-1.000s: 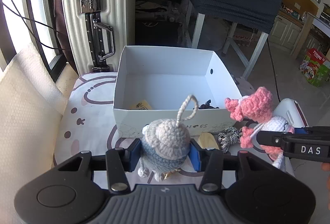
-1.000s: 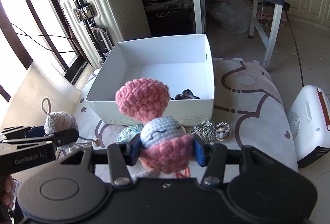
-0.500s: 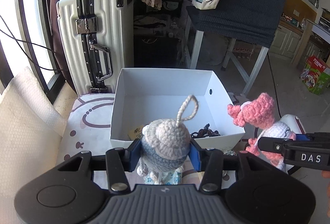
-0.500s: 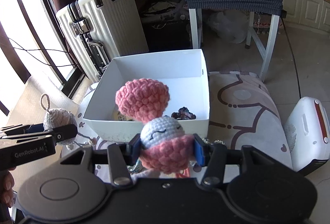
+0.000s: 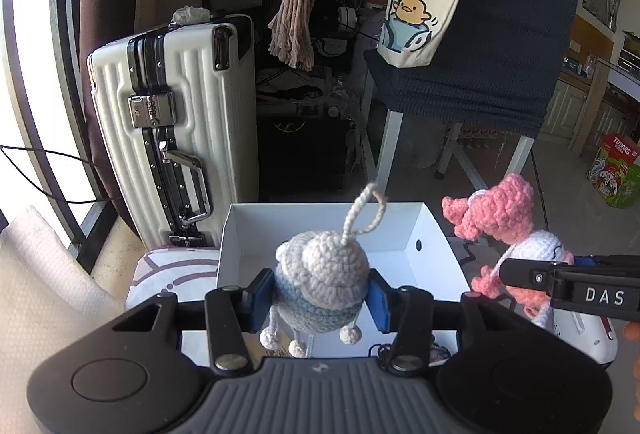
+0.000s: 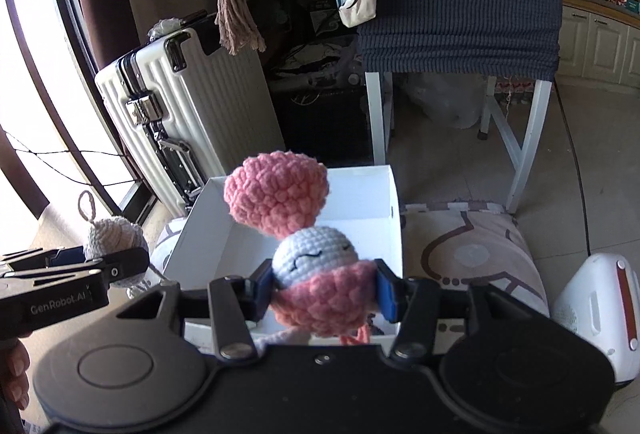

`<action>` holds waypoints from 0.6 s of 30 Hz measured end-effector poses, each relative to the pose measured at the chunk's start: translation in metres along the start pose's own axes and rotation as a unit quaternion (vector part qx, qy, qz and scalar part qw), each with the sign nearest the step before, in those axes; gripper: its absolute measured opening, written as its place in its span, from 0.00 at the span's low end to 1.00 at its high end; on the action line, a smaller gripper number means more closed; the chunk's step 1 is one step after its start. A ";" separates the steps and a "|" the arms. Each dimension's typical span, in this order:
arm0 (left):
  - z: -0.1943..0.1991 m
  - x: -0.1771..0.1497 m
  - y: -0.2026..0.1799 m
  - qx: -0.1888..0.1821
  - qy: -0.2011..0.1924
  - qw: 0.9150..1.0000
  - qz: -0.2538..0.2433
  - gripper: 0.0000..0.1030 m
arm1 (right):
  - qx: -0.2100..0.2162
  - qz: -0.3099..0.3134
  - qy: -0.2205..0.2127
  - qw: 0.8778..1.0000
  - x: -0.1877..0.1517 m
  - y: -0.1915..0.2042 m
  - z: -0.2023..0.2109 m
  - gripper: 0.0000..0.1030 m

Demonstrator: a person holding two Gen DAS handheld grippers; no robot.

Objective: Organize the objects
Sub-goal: 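Lift and carry the grey doll with the left tool while the right tool carries the bunny over the box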

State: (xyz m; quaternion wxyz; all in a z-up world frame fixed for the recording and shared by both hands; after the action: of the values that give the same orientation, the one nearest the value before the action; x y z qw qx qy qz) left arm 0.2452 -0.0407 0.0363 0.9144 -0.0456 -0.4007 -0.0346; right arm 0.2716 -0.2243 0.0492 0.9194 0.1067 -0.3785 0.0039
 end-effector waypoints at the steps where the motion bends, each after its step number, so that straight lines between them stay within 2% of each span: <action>1: -0.006 0.005 0.000 0.000 -0.001 1.000 -0.001 0.48 | 0.003 -0.002 -0.003 1.000 0.005 -0.001 -0.005 0.50; 8: -0.056 0.025 -0.003 -0.007 0.012 1.000 -0.006 0.48 | 0.004 0.013 0.003 1.000 0.033 0.001 -0.057 0.50; 13: -0.101 0.022 -0.006 -0.006 0.056 0.998 -0.013 0.48 | -0.008 0.027 0.039 0.999 0.046 0.000 -0.103 0.50; 18: -0.140 0.006 -0.016 -0.014 0.103 0.994 -0.035 0.48 | -0.027 0.057 0.073 0.995 0.041 -0.002 -0.145 0.50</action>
State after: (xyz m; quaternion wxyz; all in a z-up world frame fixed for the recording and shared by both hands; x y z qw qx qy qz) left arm 0.3501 -0.0720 -0.0526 0.9483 -0.0407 -0.3054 -0.0765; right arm 0.4017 -0.2003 -0.0223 0.9455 0.0594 -0.3154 0.0543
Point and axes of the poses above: each gripper's, at about its wrist camera, not at the fingertips, and z roughly against the way its jaws point, y to its left, x to its top, the point moved 3 cm from there along -z, roughly the way its jaws point, and after that the axes turned 3 degrees about y, right-handed, at the moved point
